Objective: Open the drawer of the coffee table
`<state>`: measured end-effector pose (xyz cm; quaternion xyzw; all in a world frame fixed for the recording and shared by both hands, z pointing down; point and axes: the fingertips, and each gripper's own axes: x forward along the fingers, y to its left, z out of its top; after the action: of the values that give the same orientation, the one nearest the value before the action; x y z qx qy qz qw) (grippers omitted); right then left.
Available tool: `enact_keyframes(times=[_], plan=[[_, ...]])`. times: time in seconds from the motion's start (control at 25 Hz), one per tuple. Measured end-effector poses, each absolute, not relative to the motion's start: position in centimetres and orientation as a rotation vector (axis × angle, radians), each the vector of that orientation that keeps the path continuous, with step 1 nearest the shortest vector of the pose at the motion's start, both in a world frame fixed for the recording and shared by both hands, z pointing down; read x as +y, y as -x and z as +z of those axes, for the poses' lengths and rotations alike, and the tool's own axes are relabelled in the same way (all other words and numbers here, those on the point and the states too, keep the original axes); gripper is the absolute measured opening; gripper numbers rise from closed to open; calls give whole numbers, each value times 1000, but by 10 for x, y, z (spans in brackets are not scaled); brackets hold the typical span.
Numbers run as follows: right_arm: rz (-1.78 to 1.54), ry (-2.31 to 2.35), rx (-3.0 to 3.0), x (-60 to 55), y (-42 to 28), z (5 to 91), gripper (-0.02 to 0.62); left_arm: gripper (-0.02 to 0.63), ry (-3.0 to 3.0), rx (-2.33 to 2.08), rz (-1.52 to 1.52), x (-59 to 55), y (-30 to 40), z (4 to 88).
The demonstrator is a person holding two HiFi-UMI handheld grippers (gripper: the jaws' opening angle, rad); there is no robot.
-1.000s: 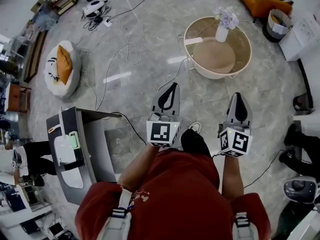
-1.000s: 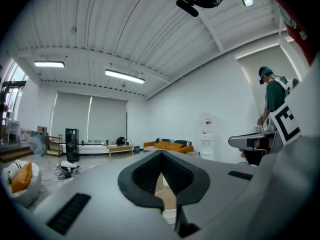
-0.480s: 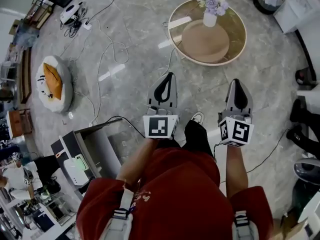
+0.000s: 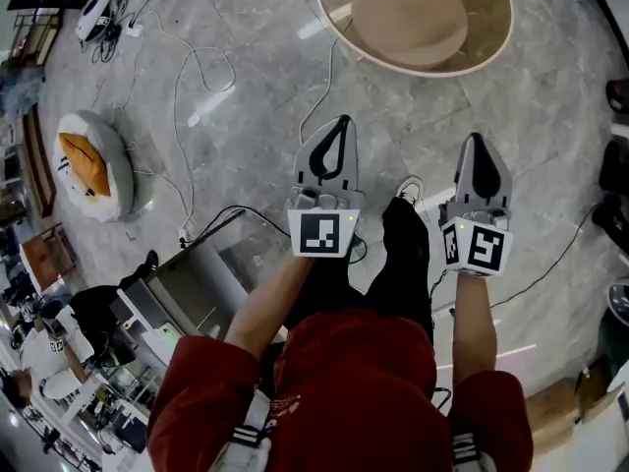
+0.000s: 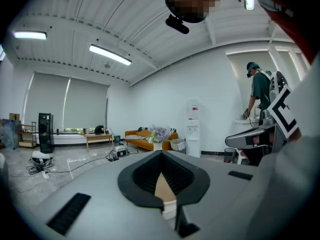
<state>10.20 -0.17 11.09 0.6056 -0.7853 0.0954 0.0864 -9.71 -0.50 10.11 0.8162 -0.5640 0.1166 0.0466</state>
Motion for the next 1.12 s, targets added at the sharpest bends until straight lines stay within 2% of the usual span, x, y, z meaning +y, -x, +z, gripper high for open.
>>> enact_keyframes(times=[0.36, 0.56, 0.88, 1.12], plan=[[253, -1754, -2335, -18, -78, 405, 23, 12, -2694, -1654, 228, -23, 105, 373], [171, -1738, -2374, -45, -67, 537, 23, 13, -2709, -1684, 133, -47, 114, 506], [146, -1826, -2416, -88, -74, 679, 23, 13, -2837, -1618, 101, -88, 84, 655], [198, -1816, -2405, -94, -90, 731, 23, 13, -2729, -1788, 139, -101, 88, 705]])
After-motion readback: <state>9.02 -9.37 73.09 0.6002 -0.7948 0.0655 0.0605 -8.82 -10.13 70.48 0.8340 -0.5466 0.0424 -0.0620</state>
